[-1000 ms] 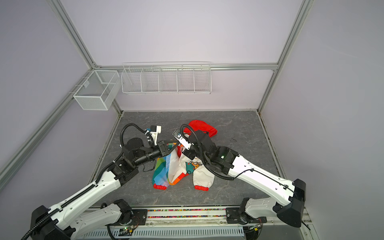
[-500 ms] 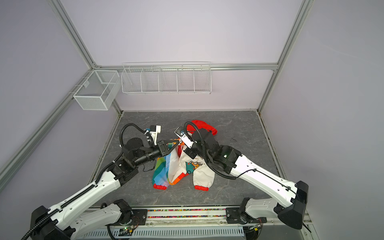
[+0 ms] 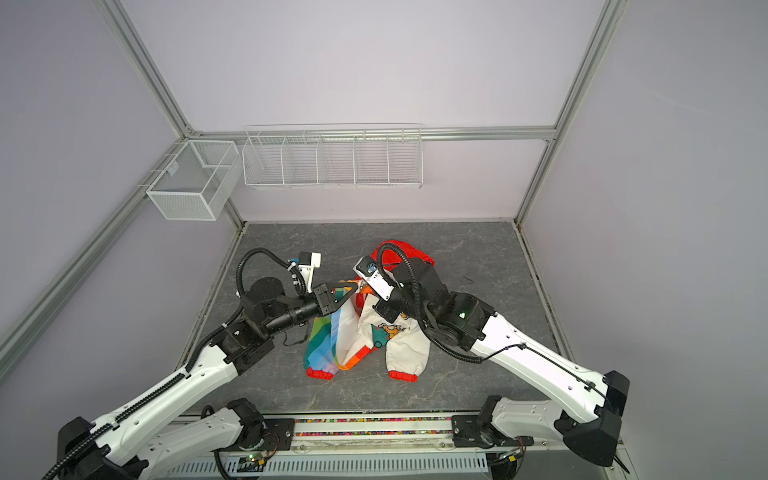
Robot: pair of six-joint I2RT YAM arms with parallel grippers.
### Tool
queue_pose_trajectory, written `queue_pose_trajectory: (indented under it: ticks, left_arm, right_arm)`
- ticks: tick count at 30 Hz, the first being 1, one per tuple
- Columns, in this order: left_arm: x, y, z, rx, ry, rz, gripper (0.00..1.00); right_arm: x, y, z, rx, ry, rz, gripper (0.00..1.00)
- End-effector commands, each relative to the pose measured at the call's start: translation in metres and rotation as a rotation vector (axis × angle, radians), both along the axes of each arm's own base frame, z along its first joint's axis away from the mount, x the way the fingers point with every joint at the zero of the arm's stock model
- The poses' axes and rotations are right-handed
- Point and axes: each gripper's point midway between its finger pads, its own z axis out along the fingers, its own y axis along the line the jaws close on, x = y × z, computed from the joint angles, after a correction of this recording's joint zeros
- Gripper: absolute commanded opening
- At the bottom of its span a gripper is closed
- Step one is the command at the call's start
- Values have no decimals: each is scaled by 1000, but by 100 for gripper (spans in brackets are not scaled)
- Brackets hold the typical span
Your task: Zip up the jacket
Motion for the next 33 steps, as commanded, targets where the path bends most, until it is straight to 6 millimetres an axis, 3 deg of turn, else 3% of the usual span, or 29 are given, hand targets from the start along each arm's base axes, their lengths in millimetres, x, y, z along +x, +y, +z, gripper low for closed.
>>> queue_pose_trajectory:
  ticks: [1,9,26,33]
  left_arm:
    - [14,15,-7,49,7,94,0]
    - [12,15,-12,76,8,86,0]
    - [1,6,-26,113,55,-9,0]
    - [1,7,-25,109,49,-5,0]
  right_arm:
    - [-3,-22,17,42,-13,-39,7]
    - [-6,-19,22,62,4,-22,7]
    - [41,-21,32,73,-47,-207,7]
    - [44,-22,28,55,-38,-216,7]
